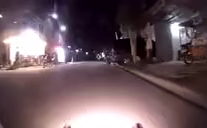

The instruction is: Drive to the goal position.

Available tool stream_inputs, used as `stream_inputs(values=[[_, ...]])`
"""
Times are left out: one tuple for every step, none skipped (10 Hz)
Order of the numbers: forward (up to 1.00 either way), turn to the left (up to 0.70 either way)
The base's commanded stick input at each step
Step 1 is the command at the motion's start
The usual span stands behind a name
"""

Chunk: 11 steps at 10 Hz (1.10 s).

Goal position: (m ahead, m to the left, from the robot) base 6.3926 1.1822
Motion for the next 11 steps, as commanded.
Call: stream_inputs(values=[[0.60, 0.00], [0.60, 0.00], [0.60, 0.00], [0.60, 0.00], [0.60, 0.00], [0.60, 0.00], [0.60, 0.00], [0.60, 0.00], [0.60, -0.01], [0.60, -0.04], [0.60, -0.14]])
